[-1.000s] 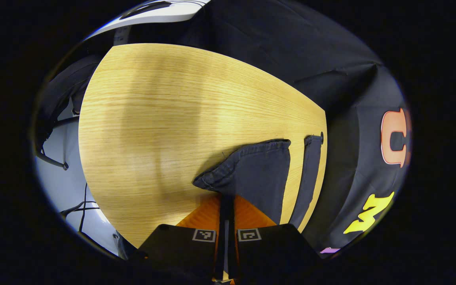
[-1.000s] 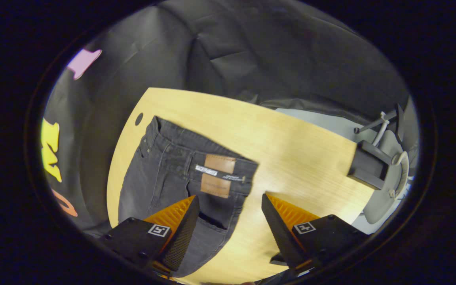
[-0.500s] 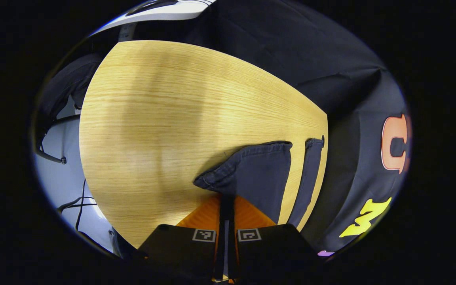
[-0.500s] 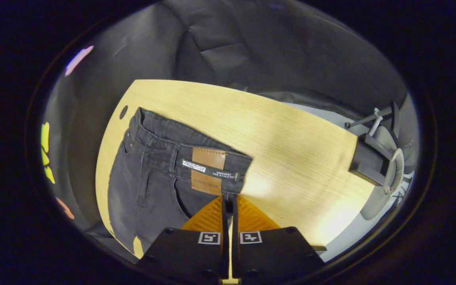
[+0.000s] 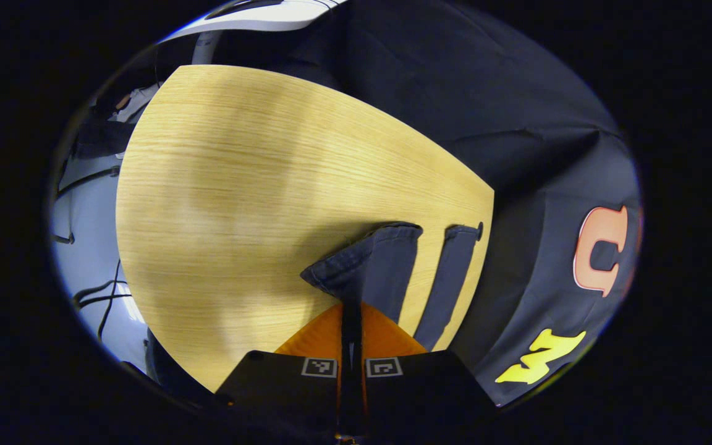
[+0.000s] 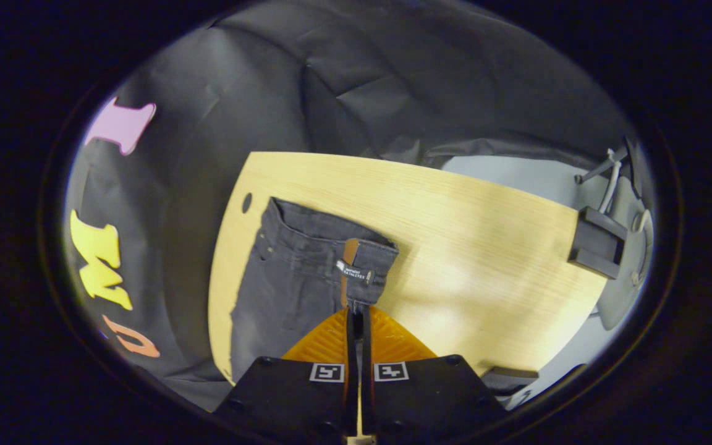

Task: Grasp the waist and the cuffs of the jeans and fold them to make the two legs overlap; first hold the waist and fold one-third of the jeans toward the cuffs, then hold the cuffs and fold the remaining one-third in the same direction to finish folding.

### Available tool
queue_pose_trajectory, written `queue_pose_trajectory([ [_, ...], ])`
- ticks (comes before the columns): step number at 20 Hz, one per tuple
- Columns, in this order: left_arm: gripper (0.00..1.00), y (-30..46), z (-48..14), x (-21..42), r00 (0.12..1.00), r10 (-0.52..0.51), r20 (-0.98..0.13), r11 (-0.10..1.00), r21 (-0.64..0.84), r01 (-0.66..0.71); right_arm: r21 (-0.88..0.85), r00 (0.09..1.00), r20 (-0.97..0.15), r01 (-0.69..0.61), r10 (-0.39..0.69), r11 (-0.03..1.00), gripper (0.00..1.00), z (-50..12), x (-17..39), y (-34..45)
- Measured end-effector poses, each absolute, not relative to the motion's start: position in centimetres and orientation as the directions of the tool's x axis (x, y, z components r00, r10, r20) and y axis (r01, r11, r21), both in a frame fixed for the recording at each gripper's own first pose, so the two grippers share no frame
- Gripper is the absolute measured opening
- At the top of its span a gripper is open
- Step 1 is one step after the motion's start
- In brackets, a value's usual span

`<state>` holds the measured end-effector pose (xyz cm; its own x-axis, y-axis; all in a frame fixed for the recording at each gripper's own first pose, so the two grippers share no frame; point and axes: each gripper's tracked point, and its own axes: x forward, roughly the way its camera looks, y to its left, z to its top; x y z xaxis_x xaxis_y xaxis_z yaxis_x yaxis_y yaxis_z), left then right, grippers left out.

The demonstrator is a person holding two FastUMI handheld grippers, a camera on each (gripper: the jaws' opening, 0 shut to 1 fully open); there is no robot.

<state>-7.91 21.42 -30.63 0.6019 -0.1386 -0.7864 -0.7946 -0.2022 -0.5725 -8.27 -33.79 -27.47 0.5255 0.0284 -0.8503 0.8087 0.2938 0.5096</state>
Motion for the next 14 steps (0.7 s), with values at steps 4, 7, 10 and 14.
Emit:
queue_pose_trajectory([
  [4,0.03,22.4,-27.6,-2.5,0.648,-0.142,-0.749,-0.205,-0.618,-0.759,0.622,0.621,-0.780,0.752,0.083,0.220,0.03,-24.2,-3.5,-33.3],
  [7,0.03,23.3,-26.3,1.9,0.664,-0.144,-0.734,-0.227,-0.628,-0.744,0.660,0.658,-0.747,0.714,0.096,0.234,0.03,-23.7,1.1,-32.4],
  [10,0.03,23.7,-26.6,5.8,0.648,-0.144,-0.748,-0.238,-0.609,-0.756,0.693,0.694,-0.714,0.680,0.097,0.238,0.03,-23.2,5.9,-31.9],
  [14,0.03,24.3,-26.7,11.4,0.640,-0.135,-0.756,-0.277,-0.591,-0.757,0.694,0.704,-0.706,0.668,0.076,0.268,0.03,-23.6,10.3,-32.0],
])
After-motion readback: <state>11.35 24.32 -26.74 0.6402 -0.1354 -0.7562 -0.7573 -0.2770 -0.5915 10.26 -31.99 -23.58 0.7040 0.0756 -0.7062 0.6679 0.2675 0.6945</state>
